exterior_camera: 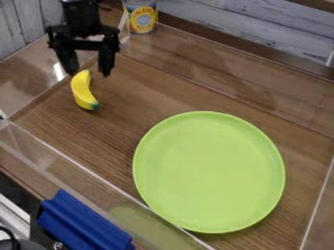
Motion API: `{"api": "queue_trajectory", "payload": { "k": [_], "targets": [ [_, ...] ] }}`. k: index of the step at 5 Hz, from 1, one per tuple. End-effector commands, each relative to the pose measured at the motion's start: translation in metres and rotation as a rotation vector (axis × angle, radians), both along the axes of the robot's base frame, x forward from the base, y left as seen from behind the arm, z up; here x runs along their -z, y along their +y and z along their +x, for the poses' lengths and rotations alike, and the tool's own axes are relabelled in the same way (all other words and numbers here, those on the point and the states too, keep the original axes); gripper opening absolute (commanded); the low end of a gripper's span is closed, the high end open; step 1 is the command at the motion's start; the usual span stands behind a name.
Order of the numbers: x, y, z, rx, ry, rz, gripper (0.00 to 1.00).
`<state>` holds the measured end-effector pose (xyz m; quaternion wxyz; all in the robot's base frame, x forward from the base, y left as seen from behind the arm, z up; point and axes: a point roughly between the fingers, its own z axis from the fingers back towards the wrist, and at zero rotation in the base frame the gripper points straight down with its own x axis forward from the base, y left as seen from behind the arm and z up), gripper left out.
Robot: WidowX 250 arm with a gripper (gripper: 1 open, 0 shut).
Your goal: Put the banana on top of the green plate
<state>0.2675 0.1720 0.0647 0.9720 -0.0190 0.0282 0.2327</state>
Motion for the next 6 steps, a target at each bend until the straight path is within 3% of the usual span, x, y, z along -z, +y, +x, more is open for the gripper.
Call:
{"api": "queue_trajectory", "payload": {
  "k": [1,4,6],
  "targets": [
    [-0.004,0.015,0.011,-0.012,-0.049,0.033,1.0],
    [0.024,0.024,0.016,-0.04,-0.034,0.032,1.0],
    [0.034,0.021,0.018,-0.047,-0.021,0.024,1.0]
  ]
}}
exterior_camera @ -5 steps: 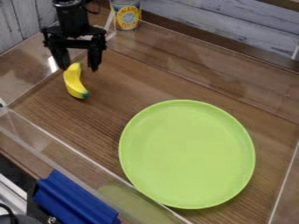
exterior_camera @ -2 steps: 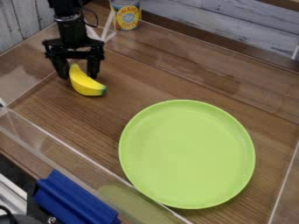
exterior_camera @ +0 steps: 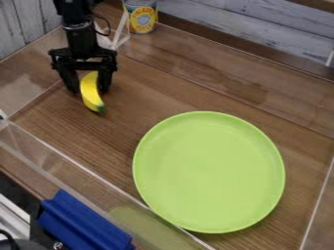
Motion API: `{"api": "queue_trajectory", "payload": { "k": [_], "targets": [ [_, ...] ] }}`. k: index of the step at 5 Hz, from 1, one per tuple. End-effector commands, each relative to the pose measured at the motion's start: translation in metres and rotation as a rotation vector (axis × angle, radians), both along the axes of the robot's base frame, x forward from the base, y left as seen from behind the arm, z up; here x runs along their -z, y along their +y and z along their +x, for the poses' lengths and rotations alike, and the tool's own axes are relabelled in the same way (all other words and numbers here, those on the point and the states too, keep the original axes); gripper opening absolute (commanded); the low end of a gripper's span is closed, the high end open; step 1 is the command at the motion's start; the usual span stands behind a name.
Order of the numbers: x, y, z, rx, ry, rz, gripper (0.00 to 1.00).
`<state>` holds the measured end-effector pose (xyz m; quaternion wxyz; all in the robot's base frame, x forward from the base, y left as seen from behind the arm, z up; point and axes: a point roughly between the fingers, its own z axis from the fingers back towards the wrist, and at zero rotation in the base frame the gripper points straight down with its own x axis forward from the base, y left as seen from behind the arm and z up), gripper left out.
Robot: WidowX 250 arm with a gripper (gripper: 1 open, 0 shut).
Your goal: Put the banana on top of the green plate
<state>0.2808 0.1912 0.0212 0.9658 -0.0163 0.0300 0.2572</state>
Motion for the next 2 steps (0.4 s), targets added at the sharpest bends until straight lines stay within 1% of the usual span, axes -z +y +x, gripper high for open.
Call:
{"api": "queue_trajectory", "payload": {
  "k": [1,2],
  "targets": [
    [-0.007,0.0007,0.0056,0.002,-0.021,0.016,1.0],
    [-0.006,-0.0006,0.0065,0.001,-0.015,0.013,1.0]
  ]
}}
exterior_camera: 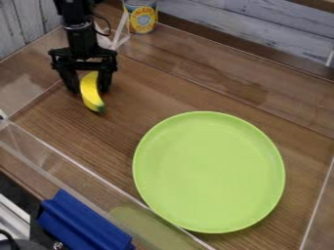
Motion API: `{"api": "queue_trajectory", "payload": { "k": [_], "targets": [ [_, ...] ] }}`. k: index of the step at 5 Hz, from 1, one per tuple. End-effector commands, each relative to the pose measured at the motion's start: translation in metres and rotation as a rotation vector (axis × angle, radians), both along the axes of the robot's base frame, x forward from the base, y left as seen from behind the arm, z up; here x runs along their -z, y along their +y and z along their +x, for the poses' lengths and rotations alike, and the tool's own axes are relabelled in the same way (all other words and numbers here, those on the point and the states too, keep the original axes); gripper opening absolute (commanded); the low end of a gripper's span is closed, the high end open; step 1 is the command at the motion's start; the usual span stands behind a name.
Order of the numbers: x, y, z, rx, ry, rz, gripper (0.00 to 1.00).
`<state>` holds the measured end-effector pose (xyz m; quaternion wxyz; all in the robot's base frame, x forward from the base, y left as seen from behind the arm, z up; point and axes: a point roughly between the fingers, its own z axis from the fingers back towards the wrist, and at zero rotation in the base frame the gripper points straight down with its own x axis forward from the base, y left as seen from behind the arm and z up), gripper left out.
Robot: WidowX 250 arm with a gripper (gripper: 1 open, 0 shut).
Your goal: Put the banana on top of the green plate
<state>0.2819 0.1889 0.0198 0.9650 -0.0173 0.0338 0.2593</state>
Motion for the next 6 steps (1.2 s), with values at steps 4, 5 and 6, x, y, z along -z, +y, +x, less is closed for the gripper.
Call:
{"api": "queue_trajectory", "payload": {
  "k": [4,5,6],
  "targets": [
    [-0.006,-0.004,0.008,0.001,0.0,0.0,1.0],
    [-0.006,-0.006,0.01,0.004,-0.003,-0.005,0.0],
    [-0.016,-0.011,0.01,0.023,-0.007,-0.003,0.0]
  ]
}}
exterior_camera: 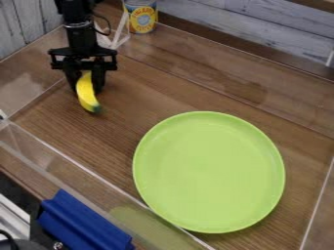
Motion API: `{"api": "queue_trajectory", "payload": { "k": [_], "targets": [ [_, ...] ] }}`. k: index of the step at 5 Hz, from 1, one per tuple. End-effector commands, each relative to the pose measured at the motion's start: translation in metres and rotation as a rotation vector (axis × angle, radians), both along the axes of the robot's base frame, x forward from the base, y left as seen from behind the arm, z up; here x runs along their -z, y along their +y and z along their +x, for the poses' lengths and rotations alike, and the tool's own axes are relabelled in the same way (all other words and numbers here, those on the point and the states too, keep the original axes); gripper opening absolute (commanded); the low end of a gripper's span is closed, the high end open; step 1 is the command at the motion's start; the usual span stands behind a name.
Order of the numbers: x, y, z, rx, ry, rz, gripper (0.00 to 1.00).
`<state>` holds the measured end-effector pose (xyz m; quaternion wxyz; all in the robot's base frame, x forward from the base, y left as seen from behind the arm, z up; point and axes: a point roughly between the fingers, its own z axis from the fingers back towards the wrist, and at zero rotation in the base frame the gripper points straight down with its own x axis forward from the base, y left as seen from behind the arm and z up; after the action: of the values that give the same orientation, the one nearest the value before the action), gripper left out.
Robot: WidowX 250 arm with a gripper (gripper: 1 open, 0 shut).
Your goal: Put the banana on top of the green plate
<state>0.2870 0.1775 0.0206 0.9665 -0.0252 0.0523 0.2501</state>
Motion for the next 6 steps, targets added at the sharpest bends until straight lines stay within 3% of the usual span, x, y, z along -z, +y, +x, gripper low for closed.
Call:
{"api": "queue_trajectory", "payload": {
  "k": [1,3,4,6],
  "targets": [
    [-0.037,-0.009,0.005,0.036,-0.064,0.025,0.0],
    [-0.101,-0.047,0.0,0.128,-0.138,0.028,0.0],
    [-0.118,-0.081,-0.012,0.157,-0.149,0.014,0.0],
    [-0.123,-0.155,-0.043,0.252,-0.143,-0.019,0.0]
  ]
}}
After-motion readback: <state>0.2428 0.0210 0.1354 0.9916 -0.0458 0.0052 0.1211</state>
